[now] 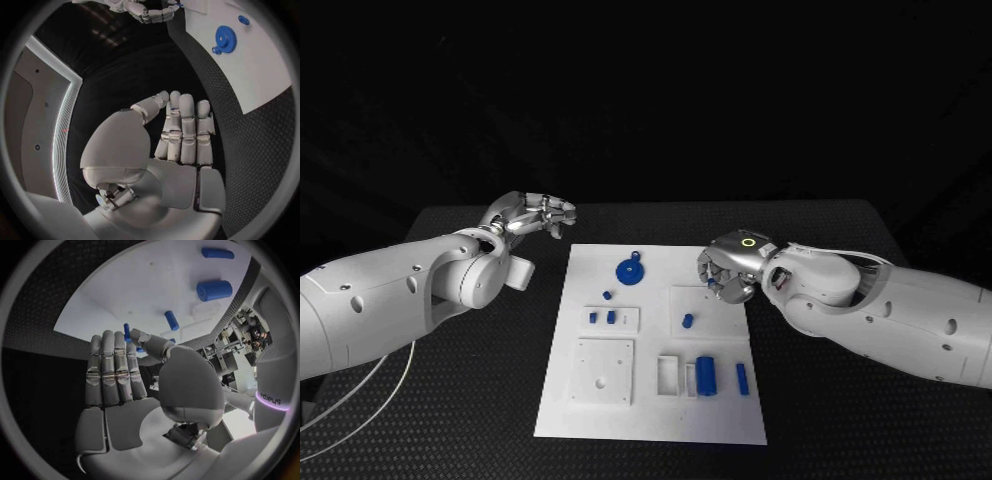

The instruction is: Assemble the parts on the task board

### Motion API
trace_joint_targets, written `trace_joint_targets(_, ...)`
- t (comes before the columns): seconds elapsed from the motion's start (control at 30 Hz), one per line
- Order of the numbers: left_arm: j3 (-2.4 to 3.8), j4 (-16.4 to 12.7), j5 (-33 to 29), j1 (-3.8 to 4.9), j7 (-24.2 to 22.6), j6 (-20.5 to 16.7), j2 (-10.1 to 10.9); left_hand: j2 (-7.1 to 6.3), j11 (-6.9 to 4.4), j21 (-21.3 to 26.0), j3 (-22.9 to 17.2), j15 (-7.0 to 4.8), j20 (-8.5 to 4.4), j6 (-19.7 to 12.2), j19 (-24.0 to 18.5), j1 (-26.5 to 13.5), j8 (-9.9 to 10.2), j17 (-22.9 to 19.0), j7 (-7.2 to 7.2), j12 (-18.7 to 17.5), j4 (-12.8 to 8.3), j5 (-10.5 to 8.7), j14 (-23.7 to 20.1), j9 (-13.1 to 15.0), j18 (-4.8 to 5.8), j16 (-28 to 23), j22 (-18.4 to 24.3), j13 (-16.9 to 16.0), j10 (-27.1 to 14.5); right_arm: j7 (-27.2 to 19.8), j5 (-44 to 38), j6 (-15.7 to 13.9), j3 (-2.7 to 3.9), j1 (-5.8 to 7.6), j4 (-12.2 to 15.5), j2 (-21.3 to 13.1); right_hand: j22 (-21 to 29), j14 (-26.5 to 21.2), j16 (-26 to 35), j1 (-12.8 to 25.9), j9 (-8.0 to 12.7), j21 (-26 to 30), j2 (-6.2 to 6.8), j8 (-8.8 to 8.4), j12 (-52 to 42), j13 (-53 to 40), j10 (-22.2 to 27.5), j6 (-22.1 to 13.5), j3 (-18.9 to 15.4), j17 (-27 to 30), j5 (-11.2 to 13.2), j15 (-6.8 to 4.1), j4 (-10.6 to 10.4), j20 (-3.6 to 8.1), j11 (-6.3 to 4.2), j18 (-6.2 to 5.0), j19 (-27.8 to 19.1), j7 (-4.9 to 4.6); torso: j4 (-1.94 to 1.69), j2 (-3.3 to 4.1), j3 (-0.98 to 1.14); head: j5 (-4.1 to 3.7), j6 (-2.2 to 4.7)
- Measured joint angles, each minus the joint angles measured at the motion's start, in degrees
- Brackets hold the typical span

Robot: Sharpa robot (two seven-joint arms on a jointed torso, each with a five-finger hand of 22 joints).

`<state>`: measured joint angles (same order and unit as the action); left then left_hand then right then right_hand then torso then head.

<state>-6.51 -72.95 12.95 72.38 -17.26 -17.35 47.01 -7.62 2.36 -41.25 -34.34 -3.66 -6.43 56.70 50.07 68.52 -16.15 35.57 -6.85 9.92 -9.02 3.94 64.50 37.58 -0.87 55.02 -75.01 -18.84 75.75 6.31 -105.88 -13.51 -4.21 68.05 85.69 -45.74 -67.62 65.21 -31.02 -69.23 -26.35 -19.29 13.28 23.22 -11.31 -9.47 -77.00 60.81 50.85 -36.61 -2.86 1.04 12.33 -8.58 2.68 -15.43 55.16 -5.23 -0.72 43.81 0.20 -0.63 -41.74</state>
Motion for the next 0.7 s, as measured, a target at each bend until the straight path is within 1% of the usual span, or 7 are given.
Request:
trace_joint_targets(0.07,0.00,0.0,0.0,0.00,0.0,0.0,0.0,0.00,0.00,0.0,-0.2,0.00,0.00,0.0,0.0,0.0,0.0,0.0,0.00,0.0,-0.2,0.00,0.0,0.0,0.00,0.0,0.0,0.0,0.0,0.0,0.6,0.2,0.22,0.24,0.8,-0.4,0.0,0.0,0.0,0.0,0.0,0.0,0.00,0.00,0.0,0.0,0.0,0.0,0.1,-0.1,0.0,0.00,-0.1,0.00,0.00,0.00,0.0,0.00,0.00,-0.01,0.00,0.04,-0.02)
trace_joint_targets(0.2,0.00,0.1,0.0,0.00,0.0,0.0,0.0,0.00,0.00,0.0,-0.2,0.00,0.00,0.0,0.0,0.0,0.0,0.0,0.00,0.0,-0.2,0.00,0.0,0.0,0.00,0.0,0.0,0.0,0.0,0.0,1.5,0.5,0.88,0.35,2.0,-0.6,0.0,0.0,0.0,0.0,0.0,0.0,0.00,0.00,0.0,0.0,0.0,0.0,0.1,-0.1,0.0,0.00,-0.2,0.00,0.01,0.00,0.0,0.00,0.03,-0.02,-0.03,0.15,-0.02)
trace_joint_targets(0.33,0.00,0.2,0.0,0.00,0.0,0.0,-0.1,0.00,0.00,0.0,-0.2,0.00,0.00,0.0,0.0,0.0,0.0,0.0,0.00,0.0,-0.2,0.00,0.0,0.0,0.00,0.0,0.0,0.0,0.0,-0.1,2.3,0.5,0.95,0.38,2.8,-0.4,0.0,0.0,0.0,0.0,-0.1,0.0,0.00,0.00,0.0,-0.1,0.0,0.0,0.1,-0.1,0.0,0.00,-0.2,0.00,0.01,0.00,0.0,-0.01,0.07,-0.02,-0.03,0.30,0.06)
trace_joint_targets(0.4,0.00,0.3,0.0,0.00,0.0,0.0,-0.1,0.00,0.00,0.0,-0.2,0.00,0.00,0.0,0.0,0.0,0.0,0.0,0.00,0.0,-0.2,0.00,0.0,0.0,0.00,0.0,0.0,0.0,0.0,-0.1,2.8,0.5,0.95,0.36,3.3,0.1,0.0,0.0,0.0,0.0,-0.1,0.0,0.00,0.00,0.0,-0.1,0.0,0.0,0.1,-0.1,0.0,0.00,-0.2,0.00,0.01,0.00,0.0,-0.01,0.06,-0.02,-0.03,0.49,0.09)
trace_joint_targets(0.47,0.00,0.4,0.0,0.00,0.0,0.0,-0.2,0.00,0.00,0.0,-0.2,0.00,0.00,0.0,0.0,0.0,0.0,0.0,0.00,0.0,-0.2,0.00,0.0,0.0,0.00,0.0,0.0,0.0,0.0,-0.2,3.1,0.4,0.94,0.35,3.8,0.6,0.0,0.0,0.0,0.0,-0.1,0.0,0.00,0.00,0.0,-0.1,0.0,0.0,0.1,-0.1,0.0,0.00,-0.2,0.00,0.01,0.00,0.0,-0.01,0.03,-0.03,-0.03,0.78,0.12)
trace_joint_targets(0.7,0.00,1.6,-0.1,0.00,0.0,-0.1,-1.2,0.00,-0.01,0.0,-0.2,0.00,0.00,0.0,0.0,0.0,0.0,0.0,0.00,0.0,-0.2,0.00,0.0,0.0,0.00,0.0,0.0,0.0,0.0,-0.8,4.2,-0.2,0.94,0.27,4.6,3.7,0.0,0.0,0.0,0.0,-0.1,0.0,0.00,0.00,0.2,-0.1,0.0,0.0,0.1,-0.2,0.0,0.00,-0.2,0.00,0.02,0.00,0.0,-0.01,-0.04,-0.08,-0.07,2.50,0.12)
